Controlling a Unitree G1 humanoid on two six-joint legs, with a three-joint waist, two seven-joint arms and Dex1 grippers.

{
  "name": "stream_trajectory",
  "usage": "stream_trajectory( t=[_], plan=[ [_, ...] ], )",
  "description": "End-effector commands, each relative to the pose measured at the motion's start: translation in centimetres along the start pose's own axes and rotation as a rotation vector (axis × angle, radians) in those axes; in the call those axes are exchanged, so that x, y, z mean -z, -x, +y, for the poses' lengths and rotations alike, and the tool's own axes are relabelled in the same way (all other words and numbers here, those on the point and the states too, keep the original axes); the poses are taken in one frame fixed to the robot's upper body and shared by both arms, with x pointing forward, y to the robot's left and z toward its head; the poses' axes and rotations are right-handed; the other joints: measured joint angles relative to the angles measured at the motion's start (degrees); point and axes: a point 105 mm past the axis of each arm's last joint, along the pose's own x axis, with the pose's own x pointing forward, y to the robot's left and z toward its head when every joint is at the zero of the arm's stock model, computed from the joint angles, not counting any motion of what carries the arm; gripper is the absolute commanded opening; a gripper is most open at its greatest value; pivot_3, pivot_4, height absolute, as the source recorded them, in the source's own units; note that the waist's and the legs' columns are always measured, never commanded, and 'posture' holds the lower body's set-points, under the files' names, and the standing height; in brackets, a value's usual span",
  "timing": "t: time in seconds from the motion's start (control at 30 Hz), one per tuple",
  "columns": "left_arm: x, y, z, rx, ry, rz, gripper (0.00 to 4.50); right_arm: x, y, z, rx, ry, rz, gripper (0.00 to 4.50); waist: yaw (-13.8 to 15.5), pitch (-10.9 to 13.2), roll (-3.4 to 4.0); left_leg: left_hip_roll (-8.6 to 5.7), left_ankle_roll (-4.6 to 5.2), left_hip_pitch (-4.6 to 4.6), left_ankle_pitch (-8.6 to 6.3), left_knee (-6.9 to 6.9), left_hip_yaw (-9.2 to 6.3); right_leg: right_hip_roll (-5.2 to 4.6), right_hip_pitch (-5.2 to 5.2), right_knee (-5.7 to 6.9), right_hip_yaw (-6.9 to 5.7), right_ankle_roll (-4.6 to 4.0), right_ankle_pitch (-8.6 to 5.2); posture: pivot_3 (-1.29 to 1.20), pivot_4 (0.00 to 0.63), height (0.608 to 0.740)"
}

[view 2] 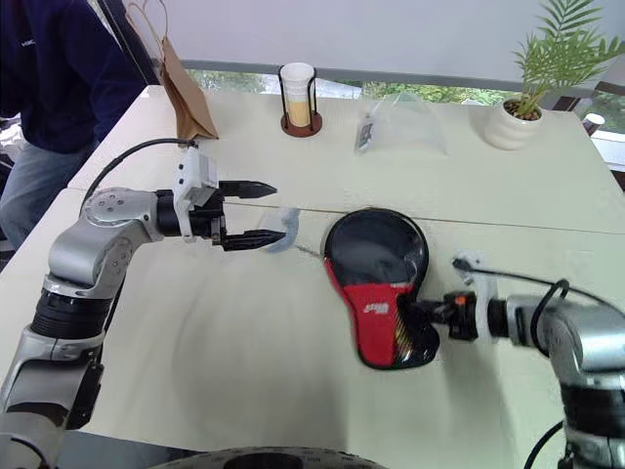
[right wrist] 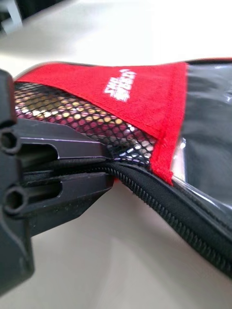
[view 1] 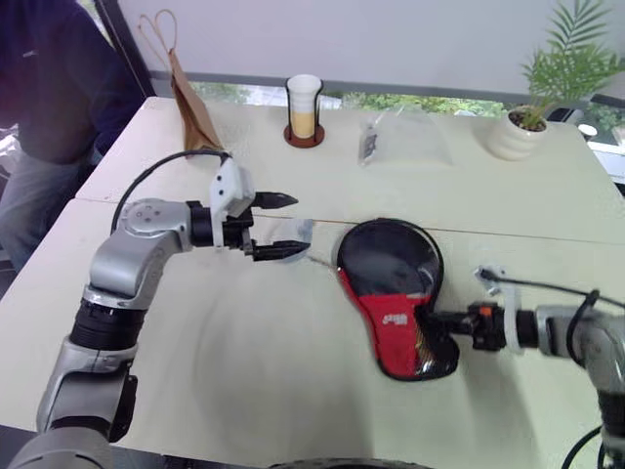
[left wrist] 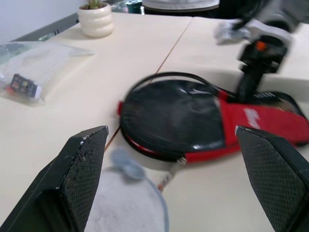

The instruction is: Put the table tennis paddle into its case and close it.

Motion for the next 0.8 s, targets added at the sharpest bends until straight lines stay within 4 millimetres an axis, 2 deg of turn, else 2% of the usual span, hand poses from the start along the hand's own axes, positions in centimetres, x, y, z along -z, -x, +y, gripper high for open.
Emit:
stream_trajectory(
  t=[0.03, 0.17, 0.4, 0.5, 0.53, 0.6, 0.7, 0.8],
  plan=[
    [-0.8, -0.4, -0.3, 0.033, -0.039, -0.019, 4.4, 3.9, -0.9, 2.3, -0.045, -0.094, 0.083, 0.07, -0.07, -0.02, -0.04, 0.0, 0.01, 0.0, 0.0, -0.01, 0.01, 0.0, 0.0, -0.01, 0.0, 0.0, 0.0, 0.0, 0.15, 0.74],
    [-0.7, -0.8, -0.4, 0.066, -0.035, -0.018, 4.4, 6.0, -1.0, 3.5, -0.023, -0.162, 0.034, 0.07, -0.04, -0.14, -0.18, 0.01, 0.01, 0.04, -0.01, -0.05, -0.01, 0.04, 0.01, -0.01, -0.01, -0.01, -0.01, 0.0, 0.15, 0.74],
    [-0.6, -1.3, -0.3, 0.095, -0.035, -0.018, 4.4, 7.3, -1.1, 4.8, -0.02, -0.22, 0.007, 0.07, -0.1, -0.26, -0.35, 0.02, 0.03, 0.1, -0.02, -0.06, 0.0, 0.05, 0.09, -0.04, -0.01, -0.01, -0.01, 0.0, 0.15, 0.74],
    [-0.5, -1.4, -0.1, 0.096, -0.036, -0.018, 4.4, 7.4, -1.1, 4.3, 0.024, -0.237, -0.003, 0.07, -0.22, -0.27, -0.37, 0.02, 0.03, 0.12, -0.01, -0.06, 0.0, 0.06, 0.11, -0.04, -0.01, -0.02, -0.01, 0.0, 0.15, 0.74],
    [-0.4, -1.4, -0.1, 0.096, -0.036, -0.017, 4.4, 7.3, -1.0, 3.9, 0.043, -0.243, -0.013, 0.72, -0.26, -0.29, -0.4, 0.02, 0.04, 0.13, -0.02, -0.06, 0.0, 0.06, 0.12, -0.04, -0.01, -0.02, -0.01, 0.0, 0.15, 0.74],
    [-0.2, -1.3, -0.2, 0.096, -0.038, -0.01, 4.4, 6.8, -0.6, 3.3, 0.063, -0.248, -0.031, 1.43, -0.37, -0.31, -0.43, 0.02, 0.04, 0.13, -0.02, -0.06, 0.0, 0.07, 0.12, -0.05, -0.02, -0.02, -0.01, 0.0, 0.15, 0.74],
    [0.2, -1.1, -0.2, 0.089, -0.042, 0.003, 4.4, 5.9, 0.2, 2.2, 0.09, -0.228, -0.055, 2.82, -0.71, -0.38, -0.54, 0.03, 0.06, 0.24, -0.03, -0.08, -0.01, 0.08, 0.25, -0.09, -0.02, -0.02, -0.01, 0.0, 0.15, 0.74],
    [0.8, -0.6, -0.1, 0.076, -0.061, 0.033, 4.4, 4.8, 1.6, 0.4, 0.152, -0.18, -0.058, 4.23, -0.83, -0.4, -0.58, 0.02, 0.2, 0.53, -0.11, -0.08, 0.01, 0.05, 0.6, -0.21, -0.02, -0.02, -0.01, 0.0, 0.15, 0.74]
  ],
)
